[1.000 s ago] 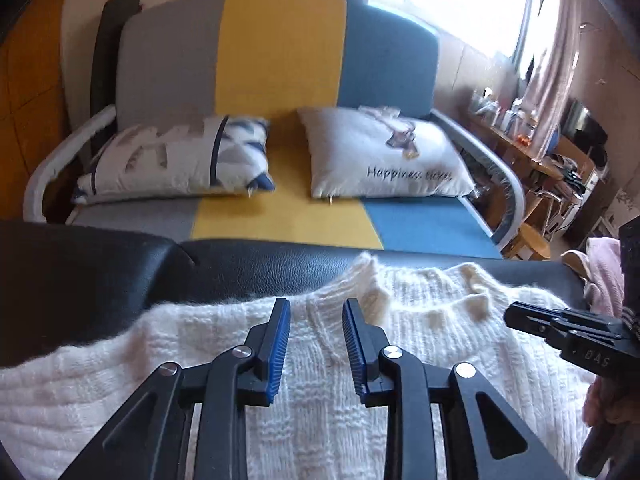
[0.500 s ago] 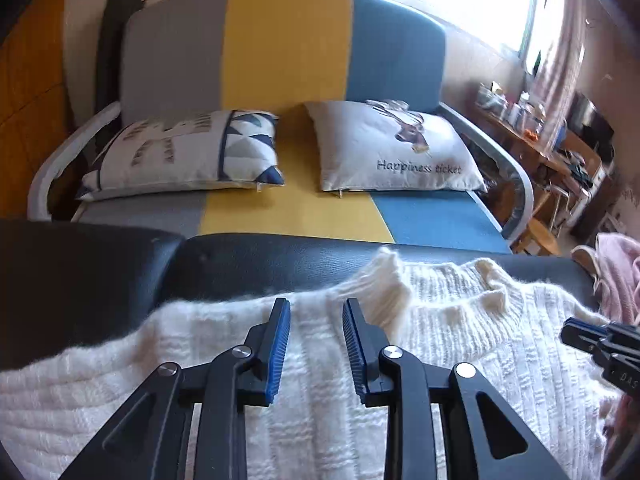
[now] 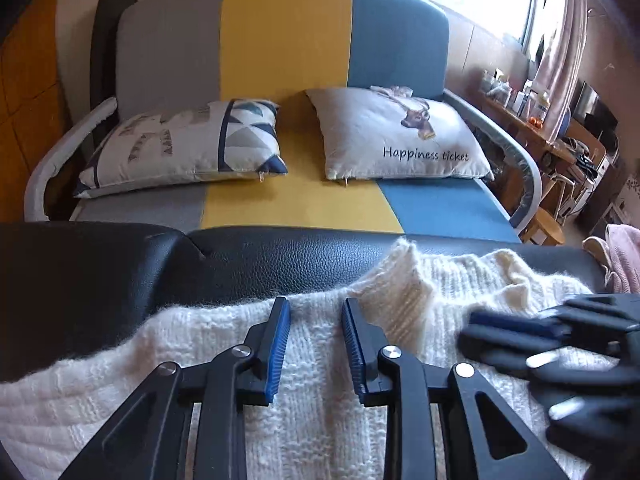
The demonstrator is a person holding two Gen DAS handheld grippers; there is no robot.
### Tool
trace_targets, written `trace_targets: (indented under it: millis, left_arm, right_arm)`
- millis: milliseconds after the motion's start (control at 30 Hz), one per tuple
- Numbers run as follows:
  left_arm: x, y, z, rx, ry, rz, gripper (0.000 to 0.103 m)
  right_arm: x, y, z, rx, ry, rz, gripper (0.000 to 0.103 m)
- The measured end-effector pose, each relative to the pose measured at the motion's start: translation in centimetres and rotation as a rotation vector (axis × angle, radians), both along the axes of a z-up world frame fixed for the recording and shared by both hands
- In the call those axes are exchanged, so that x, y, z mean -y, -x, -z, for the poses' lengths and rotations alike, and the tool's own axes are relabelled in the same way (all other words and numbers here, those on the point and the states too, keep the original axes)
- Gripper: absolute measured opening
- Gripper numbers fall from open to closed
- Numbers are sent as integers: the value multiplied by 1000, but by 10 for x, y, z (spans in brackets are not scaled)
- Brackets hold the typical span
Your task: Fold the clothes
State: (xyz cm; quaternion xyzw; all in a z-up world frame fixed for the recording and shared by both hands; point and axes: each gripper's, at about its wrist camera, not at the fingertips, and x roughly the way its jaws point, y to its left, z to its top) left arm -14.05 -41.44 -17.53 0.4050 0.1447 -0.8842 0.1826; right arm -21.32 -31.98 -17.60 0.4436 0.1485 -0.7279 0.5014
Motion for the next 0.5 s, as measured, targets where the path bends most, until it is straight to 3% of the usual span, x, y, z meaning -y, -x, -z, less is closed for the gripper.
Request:
trace_targets:
  millis: [100, 167, 233, 367, 433, 500]
  left_arm:
    - [5, -2, 2, -8, -25, -7, 28]
    - [6, -3, 2, -8, -29, -19, 27]
    - [3, -4, -1, -6, -12, -38, 27]
    - [-11, -12, -15, -83, 15, -4, 27]
    - [-14, -3, -8, -36, 24, 17, 27]
    - [-5, 2, -4, -22, -23, -3, 28]
  right_arm:
    - [8, 4, 13, -79, -57, 25, 4]
    - [-6, 17, 14, -51, -43, 110, 0]
    - [-18, 24, 16, 1, -9, 146, 0]
    - [-21, 14, 2, -15, 3, 131, 5]
    - [-21, 7, -4, -58, -6, 118, 5]
    - [-20, 6, 8, -62, -63, 129, 5]
